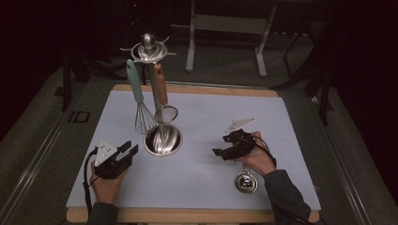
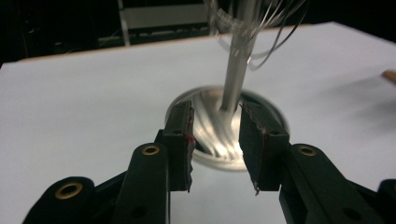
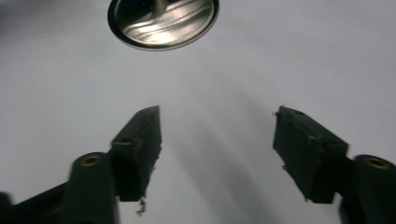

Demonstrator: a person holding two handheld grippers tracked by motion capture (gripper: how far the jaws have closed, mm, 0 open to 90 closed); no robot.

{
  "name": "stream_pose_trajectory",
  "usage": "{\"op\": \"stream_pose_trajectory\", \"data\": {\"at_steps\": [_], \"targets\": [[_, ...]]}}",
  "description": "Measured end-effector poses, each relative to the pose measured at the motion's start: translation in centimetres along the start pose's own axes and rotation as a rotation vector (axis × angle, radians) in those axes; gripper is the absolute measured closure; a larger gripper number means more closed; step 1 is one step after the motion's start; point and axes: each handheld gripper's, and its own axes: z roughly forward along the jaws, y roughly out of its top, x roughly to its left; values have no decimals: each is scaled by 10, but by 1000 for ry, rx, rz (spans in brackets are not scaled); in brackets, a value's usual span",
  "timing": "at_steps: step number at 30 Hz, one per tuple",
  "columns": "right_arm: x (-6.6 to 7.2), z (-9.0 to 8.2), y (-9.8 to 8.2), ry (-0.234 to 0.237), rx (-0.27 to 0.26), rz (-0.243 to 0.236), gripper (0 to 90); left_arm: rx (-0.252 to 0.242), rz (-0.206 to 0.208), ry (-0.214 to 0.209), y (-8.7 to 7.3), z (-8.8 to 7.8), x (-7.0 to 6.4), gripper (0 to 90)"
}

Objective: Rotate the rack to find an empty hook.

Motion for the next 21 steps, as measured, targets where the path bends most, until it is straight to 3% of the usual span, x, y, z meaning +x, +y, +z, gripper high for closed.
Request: {"op": "stream_pose_trajectory", "data": {"at_steps": [6, 13, 21], "targets": [[-3, 4, -6, 32, 14, 2, 182, -63, -9, -25, 17, -10, -4, 651], [-2, 8, -11, -3, 36, -9, 135, -132, 4, -52, 34, -17, -13, 651], [-3, 10, -16, -12, 36, -13, 101, -265, -66, -126, 52, -26, -10, 685]]}}
